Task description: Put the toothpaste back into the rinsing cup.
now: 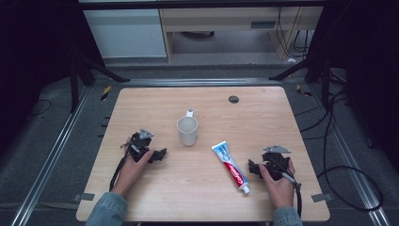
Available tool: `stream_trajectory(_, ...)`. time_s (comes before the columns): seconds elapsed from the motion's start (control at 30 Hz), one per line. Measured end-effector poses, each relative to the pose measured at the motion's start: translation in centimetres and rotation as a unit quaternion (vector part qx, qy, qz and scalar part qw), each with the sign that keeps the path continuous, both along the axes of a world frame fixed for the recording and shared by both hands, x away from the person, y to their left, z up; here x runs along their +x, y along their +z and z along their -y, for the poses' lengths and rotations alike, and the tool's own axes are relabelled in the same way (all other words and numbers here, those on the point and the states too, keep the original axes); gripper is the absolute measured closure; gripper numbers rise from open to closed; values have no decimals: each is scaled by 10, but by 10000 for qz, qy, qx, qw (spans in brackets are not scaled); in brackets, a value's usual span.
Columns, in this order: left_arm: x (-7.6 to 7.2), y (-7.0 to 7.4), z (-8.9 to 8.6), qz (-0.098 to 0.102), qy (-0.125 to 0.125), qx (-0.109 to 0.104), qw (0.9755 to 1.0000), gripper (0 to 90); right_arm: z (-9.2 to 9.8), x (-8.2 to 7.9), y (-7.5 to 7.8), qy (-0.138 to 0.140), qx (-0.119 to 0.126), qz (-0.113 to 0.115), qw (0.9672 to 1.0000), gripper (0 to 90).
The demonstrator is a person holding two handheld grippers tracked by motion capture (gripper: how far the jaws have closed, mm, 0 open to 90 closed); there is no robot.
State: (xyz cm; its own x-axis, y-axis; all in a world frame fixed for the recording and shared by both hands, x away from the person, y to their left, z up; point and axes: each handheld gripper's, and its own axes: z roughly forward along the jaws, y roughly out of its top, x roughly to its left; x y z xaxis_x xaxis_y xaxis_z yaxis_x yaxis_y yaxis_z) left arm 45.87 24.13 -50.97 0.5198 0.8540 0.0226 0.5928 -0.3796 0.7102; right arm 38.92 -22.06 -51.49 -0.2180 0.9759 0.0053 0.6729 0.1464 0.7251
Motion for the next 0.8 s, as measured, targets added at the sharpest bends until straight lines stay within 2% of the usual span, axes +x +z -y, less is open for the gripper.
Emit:
stream_trajectory(0.27,0,0,0,-1,-1,-2,10000,0,0,1,0,-54,-12,11,10000,6)
stream_trajectory(0.33,0,0,0,-1,0,-3,10000,0,1,2,3,-43,-32,-73,10000,59)
stream_trajectory(0.4,0,0,0,-1,-2,-3,10000,0,2,2,5,-24,-30,-108,9999,75)
stream_trajectory(0.43,0,0,0,-2,-2,-2,10000,0,2,1,13,60,23,-106,9999,61)
stream_trajectory(0.47,0,0,0,-2,-2,-2,10000,0,2,1,13,60,23,-106,9999,61)
stream_trajectory(0.5,0,0,0,-3,-3,-4,10000,0,2,0,18,148,-18,-114,9998,80)
stream_trajectory(0.53,0,0,0,-2,-2,-3,10000,0,-1,-3,31,235,-30,-131,9996,104)
stream_trajectory(0.57,0,0,0,-2,-2,-3,10000,0,-1,-3,31,235,-30,-131,9996,104)
stream_trajectory(0.6,0,0,0,-2,-1,-2,10000,0,-2,-4,37,301,0,-150,9994,114)
stream_trajectory(0.63,0,0,0,-3,-2,-3,10000,0,-8,-7,50,369,-224,-269,9987,131)
stream_trajectory(0.67,0,0,0,-3,-2,-4,10000,0,-12,-9,57,389,-354,-243,9983,153)
stream_trajectory(0.8,1,0,0,-7,-4,-6,10000,0,-27,-15,73,692,-579,-396,9951,185)
